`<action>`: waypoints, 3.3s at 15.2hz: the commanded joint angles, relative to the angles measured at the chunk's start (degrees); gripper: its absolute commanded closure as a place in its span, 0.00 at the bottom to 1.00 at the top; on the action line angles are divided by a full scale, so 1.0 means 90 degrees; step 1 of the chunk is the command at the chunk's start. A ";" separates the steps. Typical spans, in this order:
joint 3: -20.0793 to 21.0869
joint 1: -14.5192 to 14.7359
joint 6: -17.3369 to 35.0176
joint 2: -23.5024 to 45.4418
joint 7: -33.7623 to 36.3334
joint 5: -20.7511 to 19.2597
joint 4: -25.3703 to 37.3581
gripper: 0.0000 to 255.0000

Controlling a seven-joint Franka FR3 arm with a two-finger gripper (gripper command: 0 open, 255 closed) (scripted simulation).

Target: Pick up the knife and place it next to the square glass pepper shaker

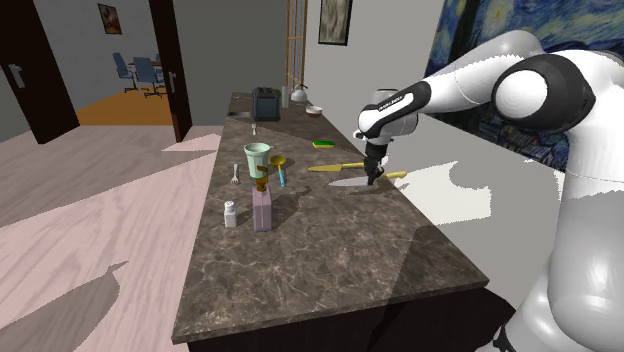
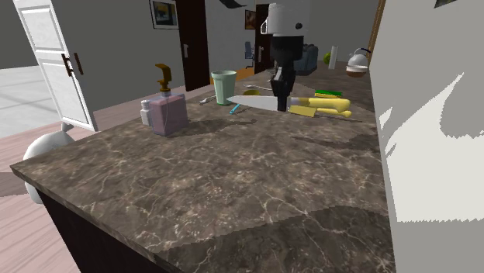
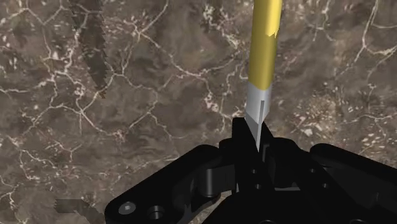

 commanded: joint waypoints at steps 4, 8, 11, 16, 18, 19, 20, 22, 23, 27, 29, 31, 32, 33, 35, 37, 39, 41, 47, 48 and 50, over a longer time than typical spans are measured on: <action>-0.0041 0.0018 -0.0383 -0.0187 0.0051 -0.0104 0.0210 1.00; 0.0094 0.0318 -0.0364 -0.0302 0.0516 -0.0189 0.0092 1.00; 0.0242 0.0602 -0.0356 -0.0359 0.0970 -0.0249 0.0036 1.00; 0.0499 0.1050 -0.0387 -0.0341 0.1702 -0.0304 0.0093 1.00; 0.0603 0.1220 -0.0416 -0.0295 0.1984 -0.0313 0.0169 1.00; 0.0656 0.1304 -0.0433 -0.0263 0.2123 -0.0316 0.0218 1.00; 0.0706 0.1387 -0.0453 -0.0227 0.2260 -0.0316 0.0274 1.00; 0.0808 0.1550 -0.0500 -0.0137 0.2529 -0.0315 0.0410 1.00; 0.0858 0.1630 -0.0528 -0.0084 0.2661 -0.0313 0.0490 1.00; 0.1053 0.1936 -0.0664 0.0181 0.3175 -0.0299 0.0889 1.00; 0.1143 0.2085 -0.0750 0.0345 0.3421 -0.0289 0.1137 1.00; 0.1229 0.2228 -0.0850 0.0531 0.3662 -0.0279 0.1422 1.00; 0.1271 0.2298 -0.0905 0.0632 0.3779 -0.0273 0.1578 1.00; 0.1311 0.2368 -0.0964 0.0739 0.3895 -0.0268 0.1743 1.00; 0.1388 0.2502 -0.1096 0.0972 0.4123 -0.0256 0.2106 1.00; 0.1461 0.2631 -0.1246 0.1230 0.4345 -0.0246 0.2514 1.00; 0.1513 0.2723 -0.1299 0.1462 0.4501 -0.0232 0.2799 1.00; 0.1519 0.2723 -0.1154 0.1515 0.4495 -0.0221 0.2706 1.00; 0.1541 0.2716 -0.0740 0.1705 0.4476 -0.0185 0.2479 1.00; 0.1545 0.2714 -0.0674 0.1742 0.4472 -0.0178 0.2450 1.00; 0.1554 0.2710 -0.0541 0.1817 0.4465 -0.0164 0.2392 1.00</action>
